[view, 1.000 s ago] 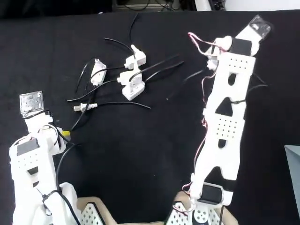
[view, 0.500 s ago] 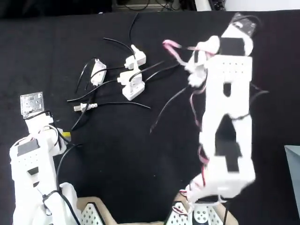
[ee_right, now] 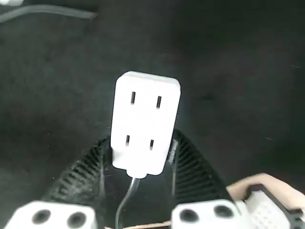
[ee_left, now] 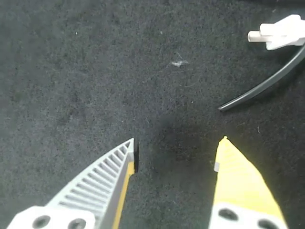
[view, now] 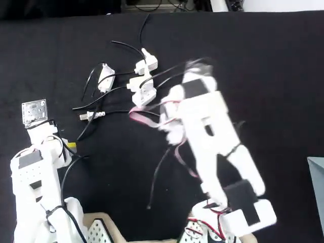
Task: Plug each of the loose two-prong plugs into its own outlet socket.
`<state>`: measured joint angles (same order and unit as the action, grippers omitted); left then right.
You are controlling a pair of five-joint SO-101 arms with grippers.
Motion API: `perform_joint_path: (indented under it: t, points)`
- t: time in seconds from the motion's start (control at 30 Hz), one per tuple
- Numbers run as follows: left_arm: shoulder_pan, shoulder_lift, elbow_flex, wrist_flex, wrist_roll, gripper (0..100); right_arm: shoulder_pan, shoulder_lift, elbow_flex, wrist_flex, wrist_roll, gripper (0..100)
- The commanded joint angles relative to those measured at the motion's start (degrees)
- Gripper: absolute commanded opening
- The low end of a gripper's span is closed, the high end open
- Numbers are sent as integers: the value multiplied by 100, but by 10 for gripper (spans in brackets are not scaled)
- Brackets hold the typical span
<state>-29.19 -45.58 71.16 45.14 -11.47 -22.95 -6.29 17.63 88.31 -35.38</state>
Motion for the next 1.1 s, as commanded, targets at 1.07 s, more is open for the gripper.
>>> perform_joint_path:
  t: [1.07]
  points:
    - [48,-105,-40,-105,18,274,396,1895,-1938,-1002,4158,162]
